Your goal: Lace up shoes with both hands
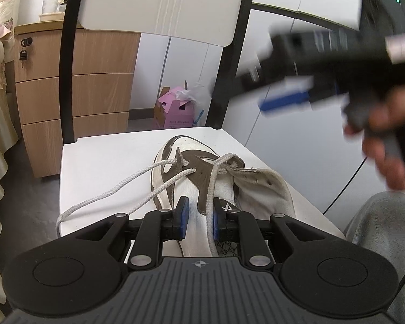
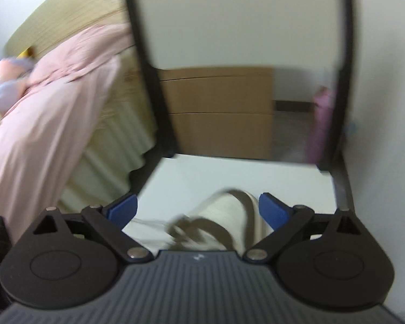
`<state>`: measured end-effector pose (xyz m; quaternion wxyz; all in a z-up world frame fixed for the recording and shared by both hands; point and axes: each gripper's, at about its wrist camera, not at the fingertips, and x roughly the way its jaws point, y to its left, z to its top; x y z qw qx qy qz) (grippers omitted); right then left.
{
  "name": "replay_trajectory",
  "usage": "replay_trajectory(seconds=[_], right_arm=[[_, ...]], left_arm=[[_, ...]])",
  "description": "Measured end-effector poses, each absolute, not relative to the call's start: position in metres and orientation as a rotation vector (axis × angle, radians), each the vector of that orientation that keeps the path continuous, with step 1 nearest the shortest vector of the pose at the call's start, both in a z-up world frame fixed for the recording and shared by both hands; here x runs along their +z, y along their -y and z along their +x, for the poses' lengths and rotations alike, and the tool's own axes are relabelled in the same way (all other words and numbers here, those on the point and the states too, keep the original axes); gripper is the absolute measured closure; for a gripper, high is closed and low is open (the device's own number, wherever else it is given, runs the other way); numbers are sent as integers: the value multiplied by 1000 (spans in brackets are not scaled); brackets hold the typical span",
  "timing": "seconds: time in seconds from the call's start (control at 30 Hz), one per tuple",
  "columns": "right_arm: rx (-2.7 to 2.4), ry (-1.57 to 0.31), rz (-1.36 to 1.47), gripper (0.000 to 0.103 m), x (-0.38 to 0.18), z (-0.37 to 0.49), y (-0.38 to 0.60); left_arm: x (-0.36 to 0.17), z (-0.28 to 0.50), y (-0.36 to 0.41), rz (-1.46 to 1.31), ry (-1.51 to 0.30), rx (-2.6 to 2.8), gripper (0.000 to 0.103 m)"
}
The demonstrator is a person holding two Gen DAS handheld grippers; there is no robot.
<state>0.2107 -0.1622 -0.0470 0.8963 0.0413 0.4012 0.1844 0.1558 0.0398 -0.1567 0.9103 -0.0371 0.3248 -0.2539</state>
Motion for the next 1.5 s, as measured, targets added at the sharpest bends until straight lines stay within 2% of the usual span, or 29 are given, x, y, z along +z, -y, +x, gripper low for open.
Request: replay_trajectory(seconds=[0.17, 0.47, 0.73, 0.9, 0.93, 1.27, 1.5], right_arm=[[316, -847, 223, 6, -82, 193, 187], [352, -826, 278, 6, -105, 181, 185], [357, -883, 249, 6, -123, 175, 180], [333, -896, 235, 6, -129, 176, 179], [329, -897, 240, 6, -130, 176, 180], [308, -882, 226, 2, -133, 174, 182], [318, -835, 216, 2, -128, 169, 182]], left_arm=[[-155, 157, -40, -74, -677, -520, 85], [-154, 160, -41, -96, -677, -523, 85], [-154, 161, -41, -100, -680, -518, 85], [-150, 160, -45, -118, -668, -524, 84], [-149, 160, -47, -129, -662, -524, 81], [-136, 154, -58, -201, -611, -546, 80], [-128, 155, -78, -357, -550, -558, 78]])
